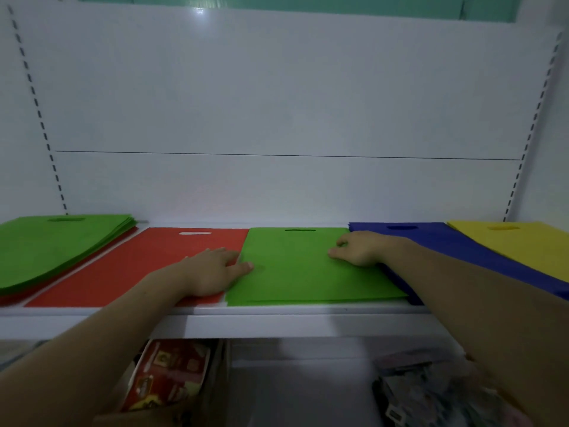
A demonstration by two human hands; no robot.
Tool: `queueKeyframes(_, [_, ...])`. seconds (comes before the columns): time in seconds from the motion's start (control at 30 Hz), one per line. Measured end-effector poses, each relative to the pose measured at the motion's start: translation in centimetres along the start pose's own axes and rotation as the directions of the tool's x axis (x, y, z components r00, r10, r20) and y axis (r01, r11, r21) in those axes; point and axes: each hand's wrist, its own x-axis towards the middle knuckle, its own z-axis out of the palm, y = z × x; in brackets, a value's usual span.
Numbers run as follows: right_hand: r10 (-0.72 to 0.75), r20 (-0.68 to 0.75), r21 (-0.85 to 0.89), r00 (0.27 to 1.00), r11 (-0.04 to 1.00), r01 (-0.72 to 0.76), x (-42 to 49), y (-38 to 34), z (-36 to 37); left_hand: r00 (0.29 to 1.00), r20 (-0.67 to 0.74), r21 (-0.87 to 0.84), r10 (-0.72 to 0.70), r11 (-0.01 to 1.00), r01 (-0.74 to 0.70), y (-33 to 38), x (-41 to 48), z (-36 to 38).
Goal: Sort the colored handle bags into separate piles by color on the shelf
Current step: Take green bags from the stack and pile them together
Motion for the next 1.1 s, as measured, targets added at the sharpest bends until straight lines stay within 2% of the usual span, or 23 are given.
queueKeyframes(0.23, [-0.151,-0.103,0.054,0.983,0.986,0.157,1.4,-2.6,-1.6,0.99,-0.074,-0.07,-0.118,0.991,0.113,0.6,-1.0,-0.6])
queueKeyframes(0.57, [-0.351,-0.144,0.057,0.925,0.93,0.362,0.4,-12.4,-2.9,0.956,-0.198,-0.16,-0.218,0.969,0.188,-3.0,-7.3,-2.3])
queueKeyframes(0.8, [-0.399,-0.183,0.07,0.898,0.906,0.417,-0.3,-24.1,-2.7,0.924,-0.289,-0.214,-0.252,0.957,0.194,-11.3,-14.7,-4.5])
queueKeyframes(1.0, [-0.473,-0.207,0.021,0.856,0.873,0.487,-0.9,-36.1,-1.6,0.878,-0.353,-0.184,-0.323,0.944,0.273,-21.0,-21.5,-6.7])
queueKeyframes(1.1, [-0.481,-0.174,0.019,0.859,0.871,0.491,-0.8,-40.7,-0.6,0.86,-0.357,-0.185,-0.365,0.93,0.318,-25.5,-23.7,-7.7])
